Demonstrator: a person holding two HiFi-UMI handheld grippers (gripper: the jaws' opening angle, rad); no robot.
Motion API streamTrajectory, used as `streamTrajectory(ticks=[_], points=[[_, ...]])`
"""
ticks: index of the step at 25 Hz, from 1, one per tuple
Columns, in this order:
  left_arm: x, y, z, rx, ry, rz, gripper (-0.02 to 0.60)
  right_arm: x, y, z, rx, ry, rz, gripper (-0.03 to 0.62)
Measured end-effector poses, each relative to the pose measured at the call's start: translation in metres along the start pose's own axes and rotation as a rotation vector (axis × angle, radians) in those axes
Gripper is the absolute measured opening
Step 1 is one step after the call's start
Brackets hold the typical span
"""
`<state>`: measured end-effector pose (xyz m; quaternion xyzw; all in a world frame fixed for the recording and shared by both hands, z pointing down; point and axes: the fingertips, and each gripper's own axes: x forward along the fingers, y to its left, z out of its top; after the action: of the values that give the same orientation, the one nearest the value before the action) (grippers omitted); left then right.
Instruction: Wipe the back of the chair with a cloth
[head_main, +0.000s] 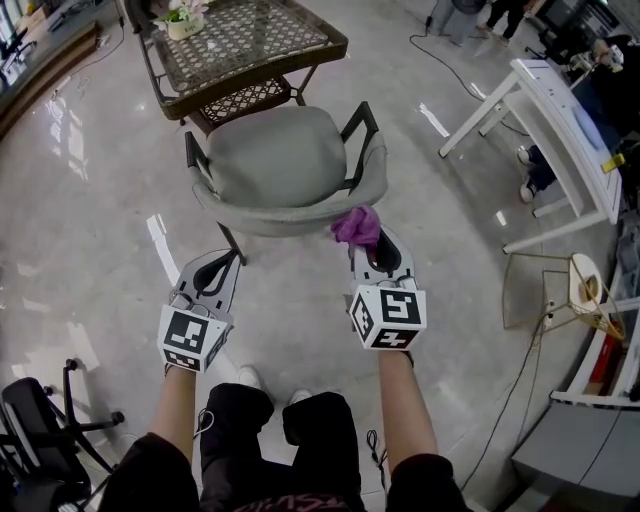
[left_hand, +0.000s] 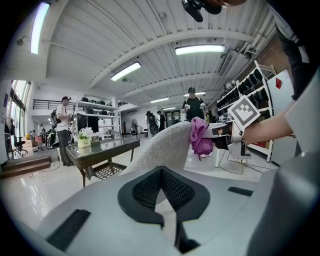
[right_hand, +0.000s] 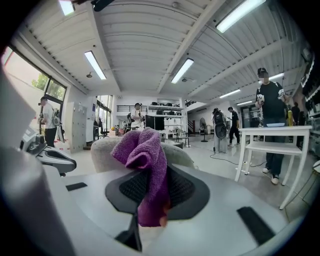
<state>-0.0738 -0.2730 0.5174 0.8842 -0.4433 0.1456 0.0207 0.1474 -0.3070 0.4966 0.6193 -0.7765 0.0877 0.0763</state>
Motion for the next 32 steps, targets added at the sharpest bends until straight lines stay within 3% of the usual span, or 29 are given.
streamTrajectory(ticks=[6,14,20,28,32], points=[[0.003,0.020,-0.013,0.005,-0.015,0.031,0.009,-0.002,-0.011,-0.017,0.030,-0.004,-0.052,0.094],[-0.005,0.047,-0.031,0.027,-0.059,0.086,0.009,-0.024,0.068,-0.060,-0.034,-0.019,0.102,0.094],[-0.007,0.058,-0.074,0.035,-0.077,0.120,0.009,0.011,0.124,-0.090,0.045,-0.046,0.205,0.094],[-0.007,0.066,-0.117,0.080,-0.113,0.131,0.009,0.050,0.183,-0.095,-0.001,-0.108,0.314,0.094],[0.000,0.065,-0.138,0.090,-0.121,0.133,0.009,0.068,0.186,-0.101,-0.042,-0.123,0.324,0.094]])
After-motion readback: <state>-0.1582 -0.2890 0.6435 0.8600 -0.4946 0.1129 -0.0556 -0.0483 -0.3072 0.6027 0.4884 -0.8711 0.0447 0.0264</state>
